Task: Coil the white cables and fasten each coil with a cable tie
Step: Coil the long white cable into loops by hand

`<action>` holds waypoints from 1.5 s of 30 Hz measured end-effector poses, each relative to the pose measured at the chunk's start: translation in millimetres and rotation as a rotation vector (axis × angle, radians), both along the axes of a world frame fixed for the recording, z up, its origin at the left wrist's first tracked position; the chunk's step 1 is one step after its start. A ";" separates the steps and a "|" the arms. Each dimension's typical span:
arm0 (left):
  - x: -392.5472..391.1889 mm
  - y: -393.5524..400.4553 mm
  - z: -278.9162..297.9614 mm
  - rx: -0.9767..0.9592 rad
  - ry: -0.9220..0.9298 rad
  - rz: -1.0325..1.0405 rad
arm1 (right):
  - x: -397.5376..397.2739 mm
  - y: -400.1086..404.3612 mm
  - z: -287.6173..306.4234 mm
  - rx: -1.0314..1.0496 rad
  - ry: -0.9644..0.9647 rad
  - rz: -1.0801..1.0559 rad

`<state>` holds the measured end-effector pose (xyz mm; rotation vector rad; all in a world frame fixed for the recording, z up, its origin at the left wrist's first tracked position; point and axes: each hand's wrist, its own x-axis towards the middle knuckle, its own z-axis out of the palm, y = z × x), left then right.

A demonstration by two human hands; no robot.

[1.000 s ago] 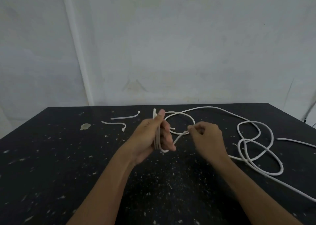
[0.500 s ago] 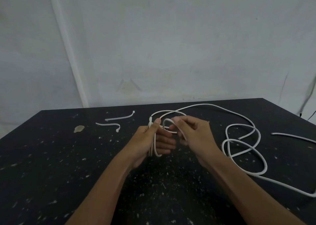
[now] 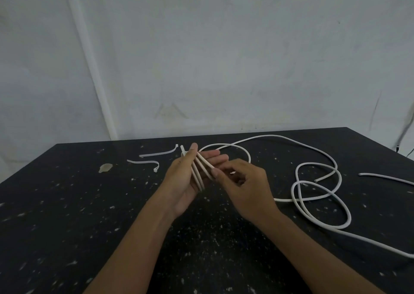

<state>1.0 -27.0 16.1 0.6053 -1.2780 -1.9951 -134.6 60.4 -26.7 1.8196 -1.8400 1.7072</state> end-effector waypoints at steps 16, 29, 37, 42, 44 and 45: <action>0.7 1.5 7.6 0.149 0.256 0.071 | 21.7 -1.7 -4.8 0.126 -0.395 0.143; 7.5 3.5 8.6 0.150 0.193 -0.063 | 11.9 4.7 10.1 0.290 -0.384 0.396; 27.9 -17.2 8.9 0.199 0.346 -0.345 | 0.1 6.3 3.7 0.442 -0.107 0.203; 54.9 -44.7 0.8 0.316 0.564 -0.626 | -38.6 10.4 7.8 0.538 -0.089 0.038; 56.4 -47.3 -1.1 0.299 0.542 -0.685 | -44.0 9.5 7.6 0.485 -0.178 -0.042; 53.4 -44.8 -0.3 0.263 0.487 -0.671 | -43.9 8.4 7.1 0.476 -0.209 -0.081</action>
